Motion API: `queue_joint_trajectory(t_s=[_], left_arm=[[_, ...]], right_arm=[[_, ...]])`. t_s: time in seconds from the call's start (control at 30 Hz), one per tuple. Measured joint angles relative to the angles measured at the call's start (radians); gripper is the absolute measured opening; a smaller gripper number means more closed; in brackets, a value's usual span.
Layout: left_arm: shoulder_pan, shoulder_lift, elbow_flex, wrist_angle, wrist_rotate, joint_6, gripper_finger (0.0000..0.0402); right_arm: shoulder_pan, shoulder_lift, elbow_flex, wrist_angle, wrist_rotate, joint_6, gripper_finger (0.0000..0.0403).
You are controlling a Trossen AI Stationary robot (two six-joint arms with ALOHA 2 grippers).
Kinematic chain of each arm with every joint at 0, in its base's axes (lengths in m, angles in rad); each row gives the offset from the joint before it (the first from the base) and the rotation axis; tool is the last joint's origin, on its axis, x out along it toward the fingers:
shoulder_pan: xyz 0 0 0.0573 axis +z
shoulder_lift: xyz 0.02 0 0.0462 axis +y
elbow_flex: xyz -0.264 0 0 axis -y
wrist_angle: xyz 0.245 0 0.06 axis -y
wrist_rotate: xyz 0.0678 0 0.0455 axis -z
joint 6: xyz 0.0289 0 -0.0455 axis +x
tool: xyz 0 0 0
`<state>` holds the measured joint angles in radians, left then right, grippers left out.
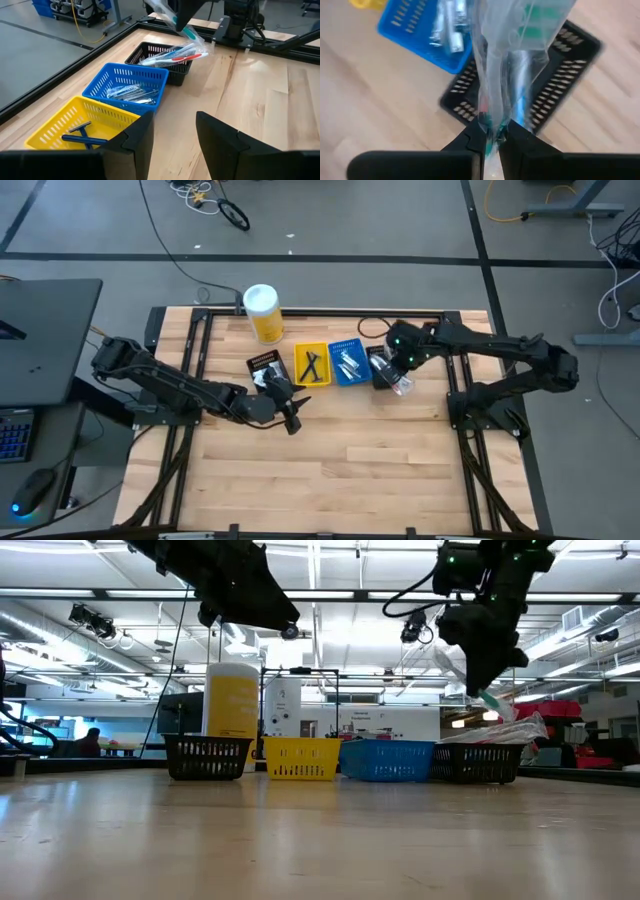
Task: Pick & Place Travel size toiletries
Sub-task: Put the green toothbrush into the right black basket
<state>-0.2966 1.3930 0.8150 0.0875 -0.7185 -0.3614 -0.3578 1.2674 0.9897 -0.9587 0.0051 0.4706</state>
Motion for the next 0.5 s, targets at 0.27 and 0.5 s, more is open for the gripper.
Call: queue_joint_trajectory(t_s=[0.27,0.5], left_arm=[[0.002,0.000,0.000,0.000,0.001,0.006,0.0153],[0.006,0.000,0.000,0.000,0.000,0.002,0.0153]], right_arm=[[-0.058,0.035,0.000,-0.015,-0.130,-0.076,0.0061],[-0.062,0.070,0.000,-0.005,-0.138,-0.094,0.0075]])
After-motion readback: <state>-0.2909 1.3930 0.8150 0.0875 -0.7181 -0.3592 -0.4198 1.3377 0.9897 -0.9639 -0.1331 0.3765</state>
